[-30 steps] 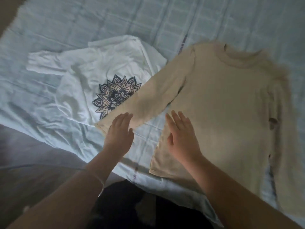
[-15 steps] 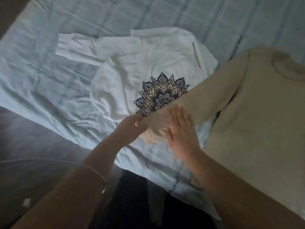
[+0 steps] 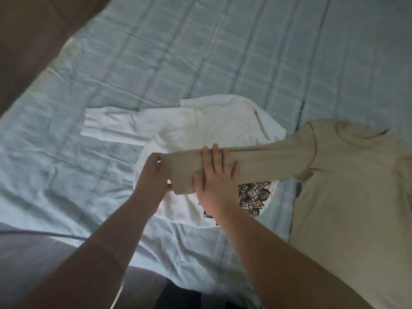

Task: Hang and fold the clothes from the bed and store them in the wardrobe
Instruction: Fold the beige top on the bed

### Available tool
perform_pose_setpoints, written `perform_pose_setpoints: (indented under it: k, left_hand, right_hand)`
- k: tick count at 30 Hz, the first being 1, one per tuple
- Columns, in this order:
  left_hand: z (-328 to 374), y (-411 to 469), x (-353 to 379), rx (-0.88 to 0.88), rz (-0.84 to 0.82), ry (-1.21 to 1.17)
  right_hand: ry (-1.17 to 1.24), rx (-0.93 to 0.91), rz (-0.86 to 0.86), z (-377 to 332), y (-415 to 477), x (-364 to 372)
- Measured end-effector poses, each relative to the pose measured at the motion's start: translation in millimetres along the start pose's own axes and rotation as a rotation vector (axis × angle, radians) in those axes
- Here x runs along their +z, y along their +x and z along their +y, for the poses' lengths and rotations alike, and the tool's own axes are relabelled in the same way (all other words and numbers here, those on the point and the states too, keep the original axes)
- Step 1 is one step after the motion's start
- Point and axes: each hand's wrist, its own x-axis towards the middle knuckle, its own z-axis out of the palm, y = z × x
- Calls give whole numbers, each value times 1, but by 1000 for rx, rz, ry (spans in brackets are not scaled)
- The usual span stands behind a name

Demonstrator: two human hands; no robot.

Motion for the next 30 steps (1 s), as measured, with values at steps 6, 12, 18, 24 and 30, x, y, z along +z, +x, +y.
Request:
perform_pose_setpoints:
  k: [6,12,18,24,30]
  left_hand:
    - [-19,43,-15,-77,27,99]
    - [-24,39,-12,-77,32,84]
    - [12,13,31,-1,-149,48]
    - [40,-2,128,-100,-288,-125]
    - [18,-7,222,343,-85,289]
  right_hand:
    - [-109,25,-38,-12,15,48]
    - [-8,-3,-1,-17,16,32]
    - [1188,165,11,-15,-8,-41]
    - [1462,525,-151,63,8,-97]
    - [1093,528,14,189,21,-133]
